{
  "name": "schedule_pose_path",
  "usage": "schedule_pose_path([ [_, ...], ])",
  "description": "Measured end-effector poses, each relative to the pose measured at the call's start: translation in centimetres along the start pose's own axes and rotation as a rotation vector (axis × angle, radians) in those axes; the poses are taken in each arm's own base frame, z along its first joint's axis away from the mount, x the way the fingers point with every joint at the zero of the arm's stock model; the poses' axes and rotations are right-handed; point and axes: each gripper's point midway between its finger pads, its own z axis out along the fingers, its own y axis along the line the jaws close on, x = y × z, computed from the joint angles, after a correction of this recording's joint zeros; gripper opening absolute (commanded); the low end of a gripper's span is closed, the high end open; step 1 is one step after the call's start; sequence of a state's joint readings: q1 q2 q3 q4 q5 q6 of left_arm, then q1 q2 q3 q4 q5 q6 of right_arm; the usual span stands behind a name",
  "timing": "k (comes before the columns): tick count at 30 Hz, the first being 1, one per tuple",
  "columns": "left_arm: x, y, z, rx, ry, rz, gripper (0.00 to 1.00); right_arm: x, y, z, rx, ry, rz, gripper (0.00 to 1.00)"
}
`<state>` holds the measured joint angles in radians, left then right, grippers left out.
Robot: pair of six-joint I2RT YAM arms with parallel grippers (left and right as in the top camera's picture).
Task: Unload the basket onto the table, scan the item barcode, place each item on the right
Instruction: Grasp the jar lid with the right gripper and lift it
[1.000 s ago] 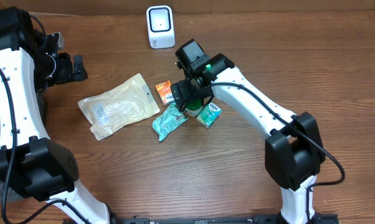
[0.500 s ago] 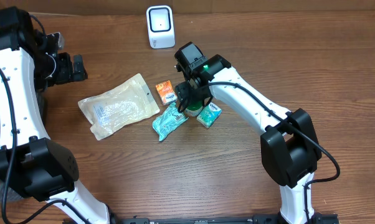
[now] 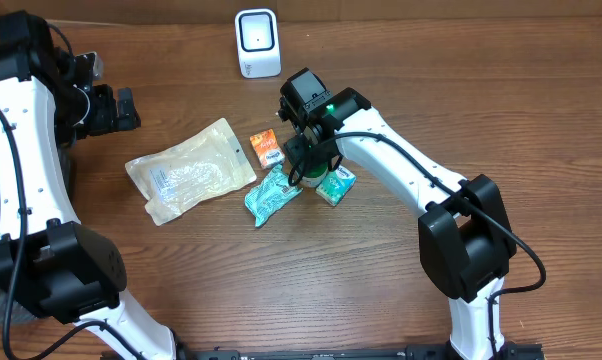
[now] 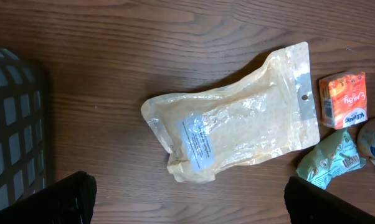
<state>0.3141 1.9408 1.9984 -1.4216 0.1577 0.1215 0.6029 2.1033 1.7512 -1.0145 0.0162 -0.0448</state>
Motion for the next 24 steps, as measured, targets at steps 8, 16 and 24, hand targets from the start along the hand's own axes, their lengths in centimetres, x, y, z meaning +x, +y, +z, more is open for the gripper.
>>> schedule_pose_path([
  [8,0.0,0.0,0.0,0.0,0.0,0.0,1.0,0.5,-0.4,-0.1,0.025,0.023,-0.061,0.59],
  [16,0.0,0.0,0.0,0.0,0.0,0.0,0.99,1.0,-0.6,-0.4,0.031,0.049,-0.26,0.6],
  [24,0.0,0.0,0.0,0.0,0.0,0.0,1.0,1.3,-0.7,-0.5,0.022,0.065,-0.521,0.6],
])
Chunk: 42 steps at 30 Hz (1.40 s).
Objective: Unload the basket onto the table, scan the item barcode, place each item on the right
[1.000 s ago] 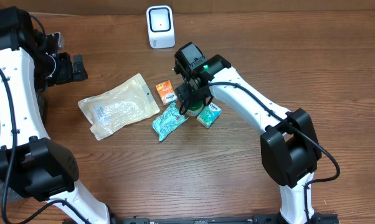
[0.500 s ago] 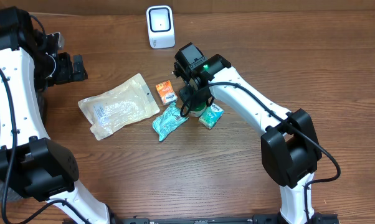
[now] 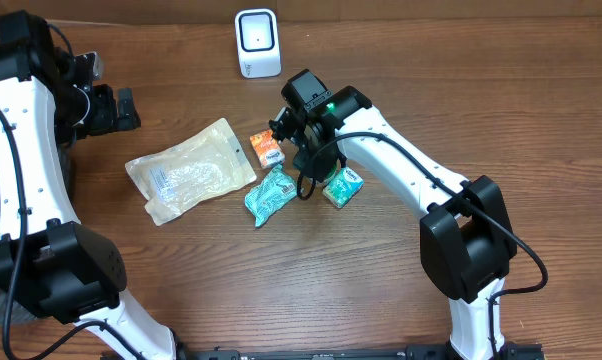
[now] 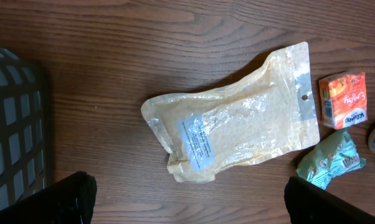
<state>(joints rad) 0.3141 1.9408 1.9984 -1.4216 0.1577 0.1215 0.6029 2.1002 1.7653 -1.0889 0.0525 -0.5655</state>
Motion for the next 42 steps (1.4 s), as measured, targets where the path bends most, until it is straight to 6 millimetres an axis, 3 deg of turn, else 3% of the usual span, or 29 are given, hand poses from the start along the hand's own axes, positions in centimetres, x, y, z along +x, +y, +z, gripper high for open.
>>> schedule_pose_path([
  [3,0.0,0.0,0.0,0.0,0.0,0.0,0.99,0.0,0.0,0.0,-0.001,0.0,-0.065,0.61],
  [10,0.0,0.0,0.0,0.0,0.0,0.0,1.0,0.6,0.1,-0.1,-0.001,0.028,-0.087,0.75],
  [12,0.0,0.0,0.0,0.0,0.0,0.0,0.99,0.7,0.1,-0.5,-0.005,0.037,-0.068,0.84],
  [13,0.0,0.0,0.0,0.0,0.0,0.0,1.0,0.5,-0.1,-1.0,-0.001,0.031,-0.046,0.97],
  [14,0.0,0.0,0.0,0.0,0.0,0.0,1.0,0.0,-0.4,-1.6,0.007,0.017,-0.021,1.0],
  [20,0.0,0.0,0.0,0.0,0.0,0.0,1.0,-1.6,-1.4,-6.6,0.031,-0.037,0.233,1.0],
  [25,0.0,0.0,0.0,0.0,0.0,0.0,1.0,-0.9,-1.0,-9.1,0.017,-0.034,0.423,1.0],
  [31,0.0,0.0,0.0,0.0,0.0,0.0,1.0,0.0,-1.1,-9.2,-0.01,-0.008,0.653,1.0],
  [36,0.0,0.0,0.0,0.0,0.0,0.0,1.0,1.6,-3.4,-9.1,-0.006,0.0,0.964,1.0],
  [42,0.0,0.0,0.0,0.0,0.0,0.0,0.99,1.6,-4.6,-8.2,-0.001,-0.013,1.106,0.96],
])
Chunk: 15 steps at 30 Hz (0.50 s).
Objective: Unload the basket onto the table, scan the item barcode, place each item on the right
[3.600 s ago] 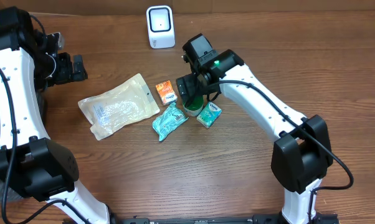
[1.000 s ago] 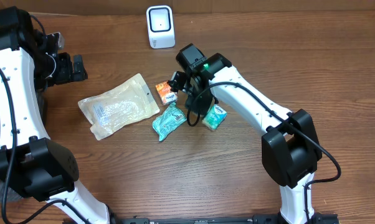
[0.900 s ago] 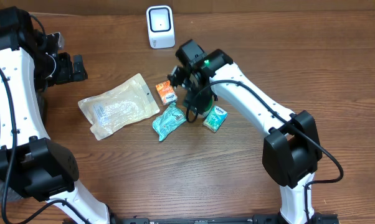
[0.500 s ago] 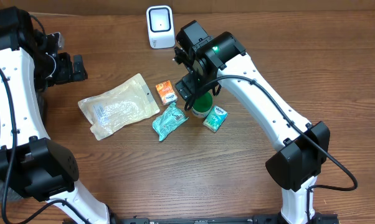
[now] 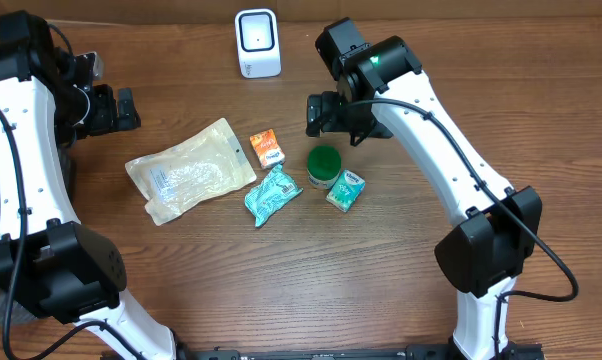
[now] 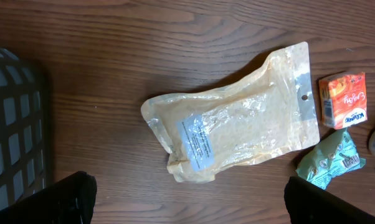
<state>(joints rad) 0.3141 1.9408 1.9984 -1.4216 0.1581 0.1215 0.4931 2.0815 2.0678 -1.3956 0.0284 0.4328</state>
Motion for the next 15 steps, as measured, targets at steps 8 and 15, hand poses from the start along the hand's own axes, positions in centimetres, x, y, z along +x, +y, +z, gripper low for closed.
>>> schedule_pose_path([
  [8,0.0,-0.1,0.0,0.003,0.0,0.0,1.0,0.6,0.1,4.5,0.008,0.025,0.118,0.92],
  [15,0.0,0.0,0.0,0.003,0.0,0.0,1.0,1.3,-0.3,6.1,0.019,0.041,0.166,0.92],
])
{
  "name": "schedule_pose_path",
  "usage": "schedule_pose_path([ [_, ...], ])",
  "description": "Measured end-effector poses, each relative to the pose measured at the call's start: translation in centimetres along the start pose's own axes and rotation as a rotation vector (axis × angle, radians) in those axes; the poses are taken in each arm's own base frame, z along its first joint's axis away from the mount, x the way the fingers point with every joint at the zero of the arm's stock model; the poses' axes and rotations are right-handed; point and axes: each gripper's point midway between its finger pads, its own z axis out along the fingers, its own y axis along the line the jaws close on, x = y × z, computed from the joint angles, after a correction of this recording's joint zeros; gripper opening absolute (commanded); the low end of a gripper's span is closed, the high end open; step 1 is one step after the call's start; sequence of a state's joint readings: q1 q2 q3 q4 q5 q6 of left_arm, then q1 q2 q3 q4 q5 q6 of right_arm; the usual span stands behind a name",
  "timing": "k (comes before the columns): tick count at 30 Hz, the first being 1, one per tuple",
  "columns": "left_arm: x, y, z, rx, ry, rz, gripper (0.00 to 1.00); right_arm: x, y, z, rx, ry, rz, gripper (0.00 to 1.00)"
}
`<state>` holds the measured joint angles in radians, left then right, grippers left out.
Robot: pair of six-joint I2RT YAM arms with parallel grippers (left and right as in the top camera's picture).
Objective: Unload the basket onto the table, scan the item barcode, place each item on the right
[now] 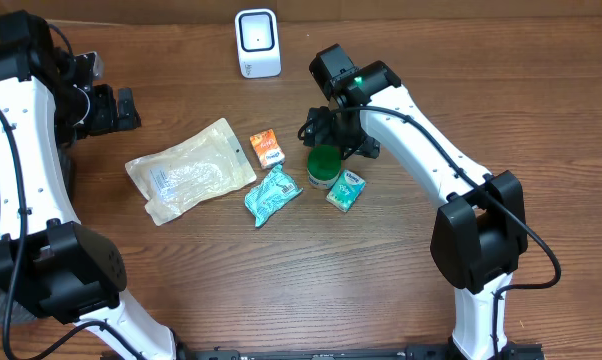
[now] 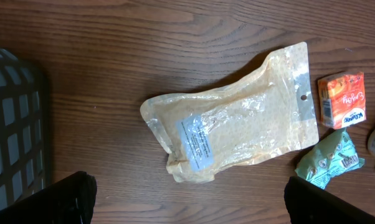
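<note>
A white barcode scanner (image 1: 257, 42) stands at the back of the table. A green-lidded jar (image 1: 324, 165) stands upright among the items, and only its edge shows in the left wrist view. My right gripper (image 1: 336, 137) hangs just behind and above the jar, its fingers spread, holding nothing. My left gripper (image 1: 116, 108) is far left, open (image 2: 187, 202) over bare wood near the yellowish pouch (image 2: 234, 124).
An orange box (image 1: 267, 147), a teal packet (image 1: 272, 195) and a small green box (image 1: 346, 188) lie around the jar. The pouch (image 1: 191, 170) lies left of them. A black basket (image 2: 13, 124) is at the left edge.
My right gripper has come forward and left from nearer the back of the table and now sits close over the green-lidded jar. The jar, the other items and my left arm have not moved.
My right gripper was down on the jar between the teal packet and the green box, and still there at the following moment. Later the jar stood free slightly to the right, with the gripper raised behind it. Now the gripper is back close to the jar.
</note>
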<state>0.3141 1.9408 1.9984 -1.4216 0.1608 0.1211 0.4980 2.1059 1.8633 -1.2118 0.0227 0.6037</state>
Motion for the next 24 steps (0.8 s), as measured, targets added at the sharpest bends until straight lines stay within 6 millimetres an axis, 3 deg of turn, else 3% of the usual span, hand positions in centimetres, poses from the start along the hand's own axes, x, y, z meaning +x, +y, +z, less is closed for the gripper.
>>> schedule_pose_path([
  [24,0.0,0.0,0.0,0.0,0.0,0.0,1.0,-0.51,0.47,0.16,-0.019,-0.022,0.076,0.88],
])
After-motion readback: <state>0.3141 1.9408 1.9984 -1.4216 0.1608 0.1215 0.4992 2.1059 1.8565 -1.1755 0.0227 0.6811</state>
